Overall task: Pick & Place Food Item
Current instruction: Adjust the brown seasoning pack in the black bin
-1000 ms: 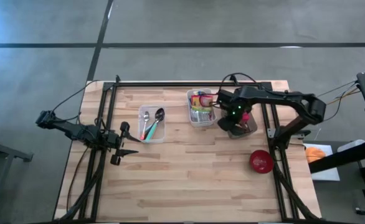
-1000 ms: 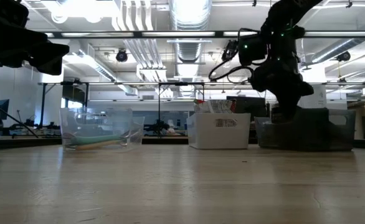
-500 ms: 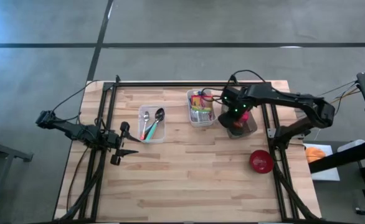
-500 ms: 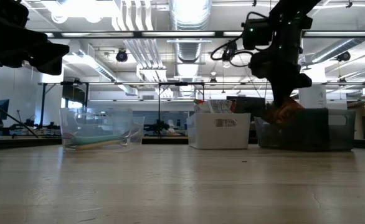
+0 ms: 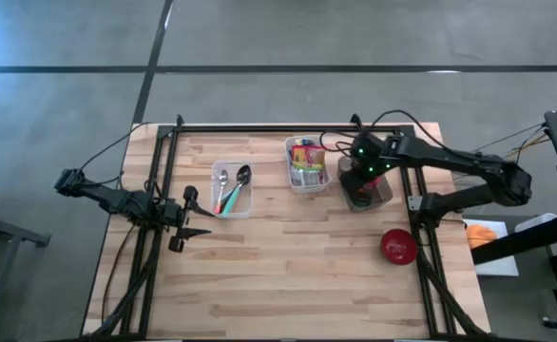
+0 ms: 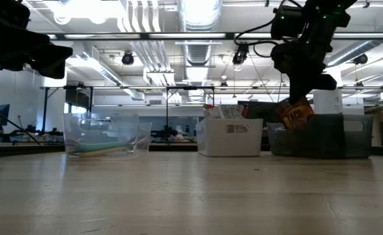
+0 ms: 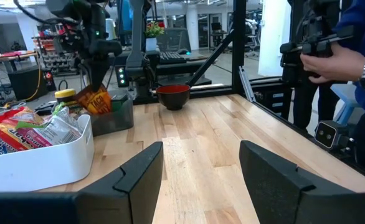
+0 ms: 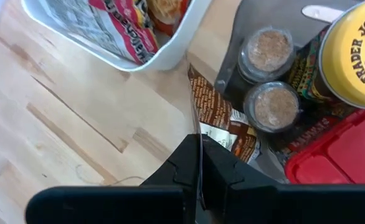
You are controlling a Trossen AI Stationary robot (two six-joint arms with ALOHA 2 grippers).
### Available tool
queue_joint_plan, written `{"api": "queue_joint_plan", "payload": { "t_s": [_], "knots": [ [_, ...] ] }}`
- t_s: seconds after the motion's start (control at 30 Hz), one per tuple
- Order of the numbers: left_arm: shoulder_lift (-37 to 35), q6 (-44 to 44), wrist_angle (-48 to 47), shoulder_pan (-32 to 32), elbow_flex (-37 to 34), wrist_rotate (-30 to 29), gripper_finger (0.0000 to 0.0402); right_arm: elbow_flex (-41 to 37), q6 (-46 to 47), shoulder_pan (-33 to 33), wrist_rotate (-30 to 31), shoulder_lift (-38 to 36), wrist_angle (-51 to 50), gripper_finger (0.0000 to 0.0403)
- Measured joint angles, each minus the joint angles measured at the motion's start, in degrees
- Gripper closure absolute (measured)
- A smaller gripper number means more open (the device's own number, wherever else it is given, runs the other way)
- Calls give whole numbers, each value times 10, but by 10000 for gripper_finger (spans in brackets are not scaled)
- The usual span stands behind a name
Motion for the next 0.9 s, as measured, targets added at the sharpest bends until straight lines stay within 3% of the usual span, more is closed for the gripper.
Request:
{"api": "queue_joint_plan", "payload": {
  "t_s": [0.4,0.9],
  "knots": [
    [0,0,0,0,0,0,187,-90,4,1,2,-85,114,395],
    [0,0,0,0,0,0,187,-142,10,1,10,-120,138,395]
  ]
}}
